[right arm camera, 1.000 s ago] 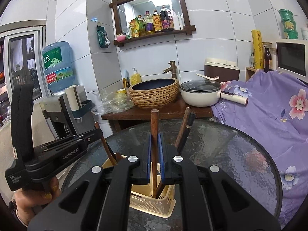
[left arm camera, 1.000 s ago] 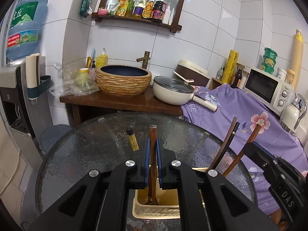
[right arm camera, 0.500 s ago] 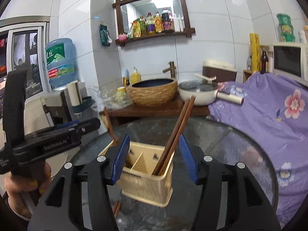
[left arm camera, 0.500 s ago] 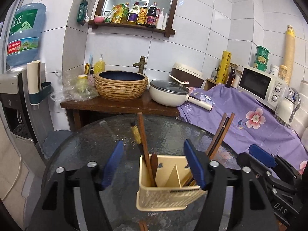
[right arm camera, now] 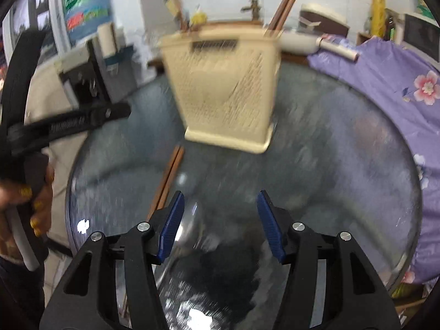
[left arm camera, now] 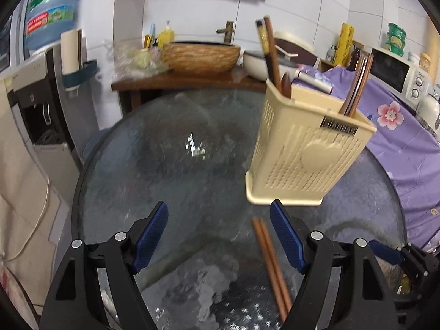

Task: Organize utensils
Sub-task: 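Move both tools back over the chopsticks and metal spoon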

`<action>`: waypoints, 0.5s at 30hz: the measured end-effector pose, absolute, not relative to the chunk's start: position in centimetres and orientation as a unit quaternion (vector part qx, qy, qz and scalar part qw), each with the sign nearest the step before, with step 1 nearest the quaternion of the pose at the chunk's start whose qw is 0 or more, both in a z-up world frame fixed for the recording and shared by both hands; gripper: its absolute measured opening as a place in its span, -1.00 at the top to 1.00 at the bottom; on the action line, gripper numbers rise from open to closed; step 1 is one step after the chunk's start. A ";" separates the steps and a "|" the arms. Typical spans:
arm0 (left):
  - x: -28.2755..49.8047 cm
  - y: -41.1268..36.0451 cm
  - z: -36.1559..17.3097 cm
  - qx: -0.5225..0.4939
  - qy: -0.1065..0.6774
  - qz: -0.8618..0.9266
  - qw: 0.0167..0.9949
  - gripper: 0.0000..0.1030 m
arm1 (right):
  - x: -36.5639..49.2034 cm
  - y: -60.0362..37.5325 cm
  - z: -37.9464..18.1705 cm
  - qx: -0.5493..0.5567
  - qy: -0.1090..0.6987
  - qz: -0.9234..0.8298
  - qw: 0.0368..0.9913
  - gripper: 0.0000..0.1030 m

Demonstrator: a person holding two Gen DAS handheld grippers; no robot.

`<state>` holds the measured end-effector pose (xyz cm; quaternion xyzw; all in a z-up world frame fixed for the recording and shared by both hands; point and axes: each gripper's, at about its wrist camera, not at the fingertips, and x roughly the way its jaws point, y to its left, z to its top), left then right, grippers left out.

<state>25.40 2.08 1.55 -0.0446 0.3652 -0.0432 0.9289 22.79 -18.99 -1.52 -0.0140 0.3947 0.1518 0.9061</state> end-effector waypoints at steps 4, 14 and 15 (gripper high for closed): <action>24.3 2.7 0.3 -0.047 0.374 -0.042 0.925 -0.44 | 21.1 -17.8 -3.9 -0.030 0.417 0.156 0.895 -0.08; 23.1 1.9 -0.9 -0.033 0.393 -0.057 0.917 -0.42 | 19.9 -15.3 -5.4 -0.076 0.435 0.151 0.885 -0.08; 22.9 1.7 -1.1 -0.031 0.396 -0.059 0.916 -0.42 | 19.8 -15.3 -5.4 -0.077 0.432 0.150 0.886 -0.08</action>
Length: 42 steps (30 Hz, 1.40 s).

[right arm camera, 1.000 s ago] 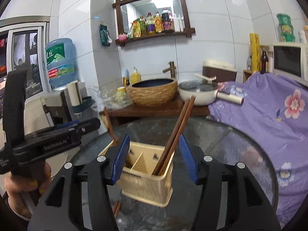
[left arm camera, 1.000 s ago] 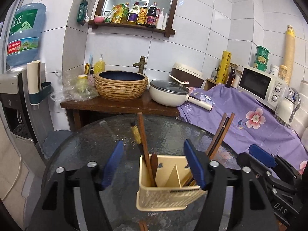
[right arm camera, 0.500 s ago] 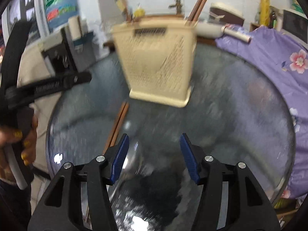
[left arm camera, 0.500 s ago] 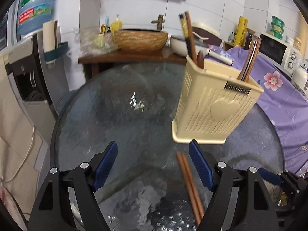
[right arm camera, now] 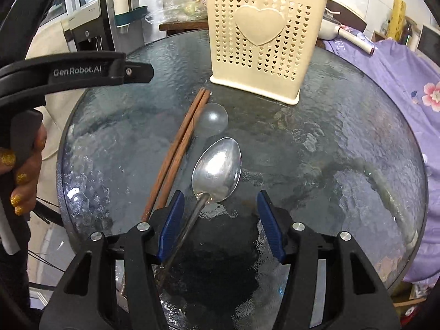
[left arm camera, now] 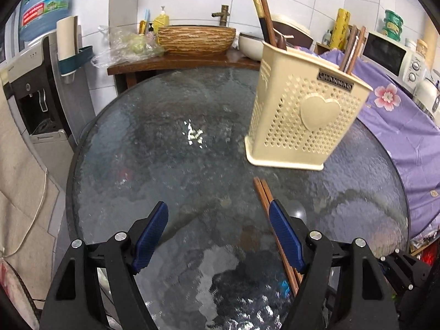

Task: Organize utensils
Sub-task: 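Move both tools back over the chopsticks and metal spoon, then grasp a brown chopstick with left tool while right tool grasps the metal spoon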

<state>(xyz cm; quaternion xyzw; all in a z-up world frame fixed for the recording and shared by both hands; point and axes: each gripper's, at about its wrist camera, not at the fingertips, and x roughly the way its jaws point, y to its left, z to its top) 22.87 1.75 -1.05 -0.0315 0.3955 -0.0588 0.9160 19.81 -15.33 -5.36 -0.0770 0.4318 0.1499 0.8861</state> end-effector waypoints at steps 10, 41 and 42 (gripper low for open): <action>20.8 -1.1 -3.2 0.002 0.437 -0.118 0.891 -0.18 | 19.9 -16.7 -5.5 -0.072 0.443 0.138 0.883 -0.08; 19.6 -3.7 -4.5 0.031 0.464 -0.138 0.874 0.27 | 19.9 -18.7 -5.0 -0.044 0.435 0.135 0.889 -0.08; 19.7 -3.5 -4.5 0.030 0.464 -0.133 0.875 0.27 | 19.8 -18.6 -5.0 -0.046 0.434 0.136 0.889 -0.08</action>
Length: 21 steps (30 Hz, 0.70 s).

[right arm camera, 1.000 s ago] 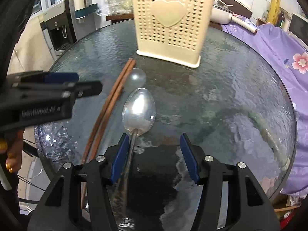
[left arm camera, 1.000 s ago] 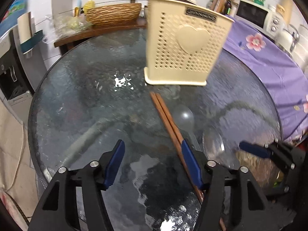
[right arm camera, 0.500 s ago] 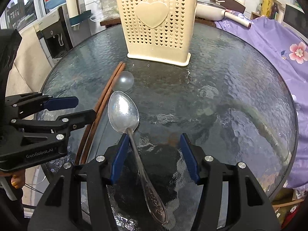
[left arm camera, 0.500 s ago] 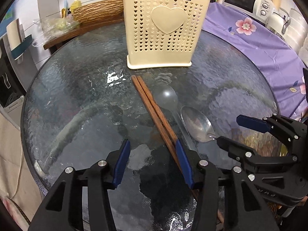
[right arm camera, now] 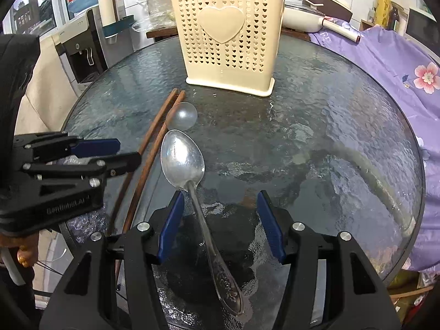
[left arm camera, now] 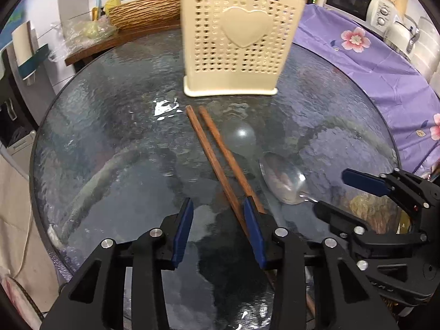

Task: Organize utensils
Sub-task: 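Grasp a brown chopstick with left tool while right tool grasps the metal spoon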

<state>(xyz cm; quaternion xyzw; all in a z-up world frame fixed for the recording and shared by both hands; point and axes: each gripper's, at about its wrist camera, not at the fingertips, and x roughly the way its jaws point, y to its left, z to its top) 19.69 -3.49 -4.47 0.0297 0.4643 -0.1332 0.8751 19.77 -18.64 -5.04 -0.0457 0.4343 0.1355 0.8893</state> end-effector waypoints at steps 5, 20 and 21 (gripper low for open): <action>20.2 -1.8 -4.5 0.018 0.468 -0.116 0.876 0.28 | 19.3 -17.9 -5.1 -0.066 0.435 0.152 0.885 -0.08; 23.4 -1.7 -4.4 0.021 0.475 -0.109 0.873 0.30 | 22.1 -15.5 -5.4 -0.104 0.446 0.208 0.864 -0.08; 23.9 -1.7 -4.4 0.021 0.477 -0.108 0.872 0.30 | 22.4 -15.3 -5.4 -0.106 0.447 0.212 0.862 -0.08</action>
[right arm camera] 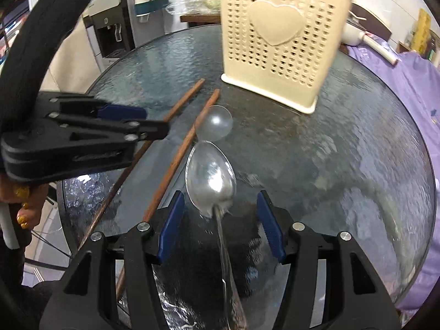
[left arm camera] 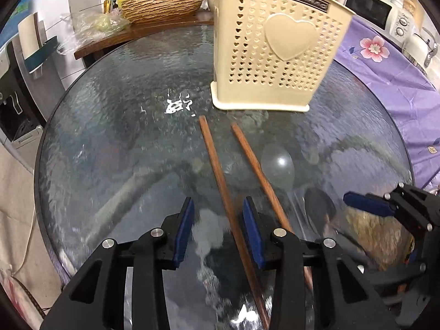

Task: Organize utensils
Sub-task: 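Grasp a brown chopstick with left tool while right tool grasps the metal spoon, then lift the brown chopstick and metal spoon and carry them above the holder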

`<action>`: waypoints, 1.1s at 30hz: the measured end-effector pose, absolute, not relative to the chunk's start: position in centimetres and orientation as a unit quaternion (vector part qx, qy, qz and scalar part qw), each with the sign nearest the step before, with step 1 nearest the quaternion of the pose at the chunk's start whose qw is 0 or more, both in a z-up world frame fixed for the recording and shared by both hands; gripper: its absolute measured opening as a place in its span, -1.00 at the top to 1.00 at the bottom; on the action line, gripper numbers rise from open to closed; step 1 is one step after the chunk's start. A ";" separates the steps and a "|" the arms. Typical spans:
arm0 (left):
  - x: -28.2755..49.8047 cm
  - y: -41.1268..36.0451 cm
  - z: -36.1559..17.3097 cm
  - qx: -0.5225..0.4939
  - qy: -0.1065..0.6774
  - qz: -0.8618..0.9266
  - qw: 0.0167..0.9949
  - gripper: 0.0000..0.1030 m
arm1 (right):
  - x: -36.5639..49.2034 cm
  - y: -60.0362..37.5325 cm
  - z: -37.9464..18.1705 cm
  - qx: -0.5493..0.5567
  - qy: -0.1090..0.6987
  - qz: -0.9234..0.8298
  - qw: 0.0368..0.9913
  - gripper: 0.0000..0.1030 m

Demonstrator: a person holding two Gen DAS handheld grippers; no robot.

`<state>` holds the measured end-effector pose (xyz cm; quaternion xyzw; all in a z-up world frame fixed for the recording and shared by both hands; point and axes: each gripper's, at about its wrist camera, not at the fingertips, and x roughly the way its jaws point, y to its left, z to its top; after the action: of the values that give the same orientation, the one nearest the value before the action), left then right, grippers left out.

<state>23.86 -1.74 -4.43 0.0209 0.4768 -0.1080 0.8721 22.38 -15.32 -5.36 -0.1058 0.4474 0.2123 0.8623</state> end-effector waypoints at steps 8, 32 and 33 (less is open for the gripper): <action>26.8 -2.5 -4.4 0.040 0.479 -0.096 0.871 0.46 | 23.6 -14.2 -5.3 -0.117 0.454 0.225 0.854 -0.01; 30.6 -2.7 -4.4 0.024 0.492 -0.084 0.866 0.86 | 25.3 -13.2 -4.7 -0.122 0.456 0.250 0.845 0.26; 30.7 -2.5 -4.4 0.013 0.493 -0.084 0.866 0.87 | 25.3 -13.3 -4.4 -0.116 0.452 0.251 0.848 0.26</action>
<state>30.71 -2.47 -4.42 0.0128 0.4928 -0.0843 0.8660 25.27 -13.35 -4.42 -0.1162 0.4520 0.2515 0.8479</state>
